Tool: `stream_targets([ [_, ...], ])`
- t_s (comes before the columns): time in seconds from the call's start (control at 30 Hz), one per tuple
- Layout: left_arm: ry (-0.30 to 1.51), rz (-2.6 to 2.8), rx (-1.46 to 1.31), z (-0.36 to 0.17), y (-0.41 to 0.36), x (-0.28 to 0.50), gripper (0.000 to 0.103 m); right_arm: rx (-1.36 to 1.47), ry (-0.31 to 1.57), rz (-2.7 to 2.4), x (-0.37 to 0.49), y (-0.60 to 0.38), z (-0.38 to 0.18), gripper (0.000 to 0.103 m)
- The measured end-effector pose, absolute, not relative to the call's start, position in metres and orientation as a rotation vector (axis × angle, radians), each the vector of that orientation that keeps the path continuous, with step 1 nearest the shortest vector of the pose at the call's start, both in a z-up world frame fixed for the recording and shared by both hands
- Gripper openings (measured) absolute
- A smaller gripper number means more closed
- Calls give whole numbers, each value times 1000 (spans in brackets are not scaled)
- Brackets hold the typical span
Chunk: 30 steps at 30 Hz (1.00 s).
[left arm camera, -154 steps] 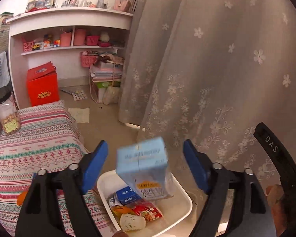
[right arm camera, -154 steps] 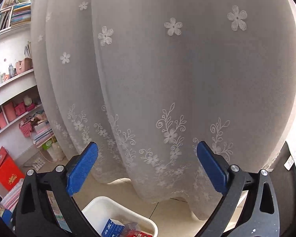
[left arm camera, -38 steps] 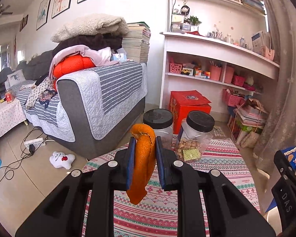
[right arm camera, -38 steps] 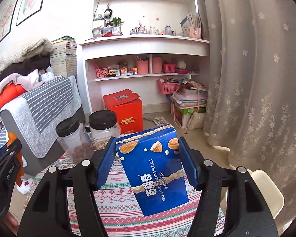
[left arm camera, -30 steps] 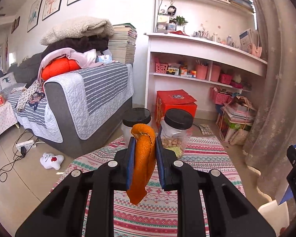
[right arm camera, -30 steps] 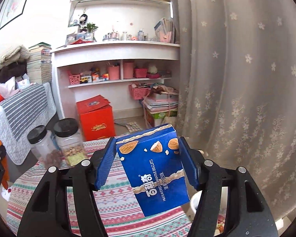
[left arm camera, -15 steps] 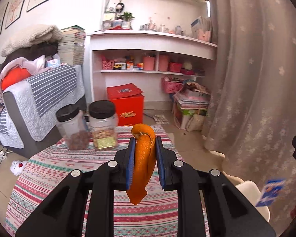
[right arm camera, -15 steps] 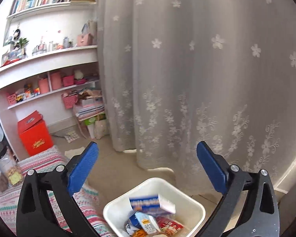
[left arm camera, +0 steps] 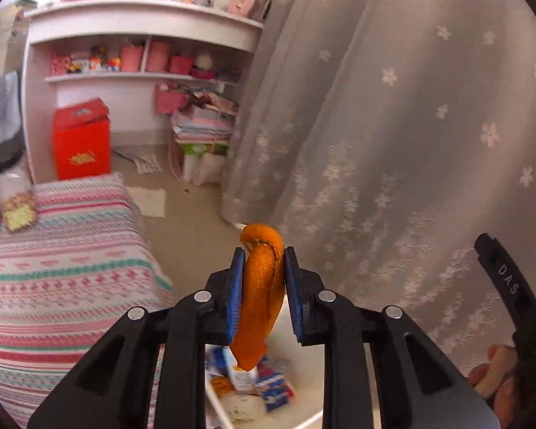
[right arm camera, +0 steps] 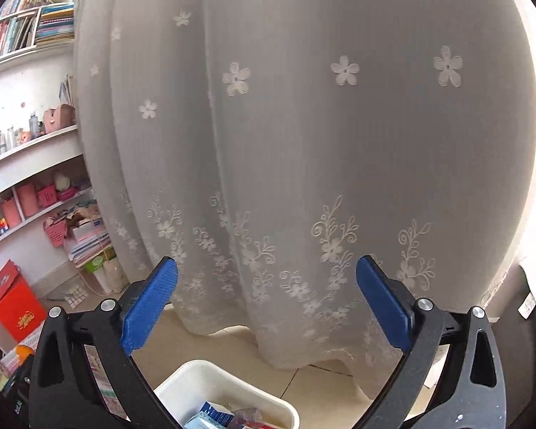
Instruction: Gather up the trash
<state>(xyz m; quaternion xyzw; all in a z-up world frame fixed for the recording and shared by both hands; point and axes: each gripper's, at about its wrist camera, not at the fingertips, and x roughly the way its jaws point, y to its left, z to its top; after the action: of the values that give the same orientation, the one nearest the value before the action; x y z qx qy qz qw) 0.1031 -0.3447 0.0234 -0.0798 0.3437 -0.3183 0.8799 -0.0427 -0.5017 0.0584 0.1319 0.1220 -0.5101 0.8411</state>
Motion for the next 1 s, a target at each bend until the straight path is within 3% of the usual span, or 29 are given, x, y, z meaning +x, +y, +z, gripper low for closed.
stream_targets([
  [0.1, 779, -745, -215, 22, -358, 107, 31, 279, 250, -1087, -45, -503, 60, 96],
  [0.17, 780, -773, -227, 25, -355, 104, 58, 272, 255, -1082, -43, -499, 60, 96],
  [0.23, 752, -748, -210, 32, -344, 97, 74, 270, 267, -1046, -37, -491, 61, 96],
  [0.37, 599, -571, -116, 53, -301, 84, 95, 251, 253, -912, -22, -453, 67, 96],
  [0.57, 351, -189, 24, 81, -213, 65, 96, 307, 285, -637, 8, -383, 74, 96],
  [1.0, 427, 144, -58, 70, -37, 53, 96, 104, 372, -302, 49, -197, 53, 96],
])
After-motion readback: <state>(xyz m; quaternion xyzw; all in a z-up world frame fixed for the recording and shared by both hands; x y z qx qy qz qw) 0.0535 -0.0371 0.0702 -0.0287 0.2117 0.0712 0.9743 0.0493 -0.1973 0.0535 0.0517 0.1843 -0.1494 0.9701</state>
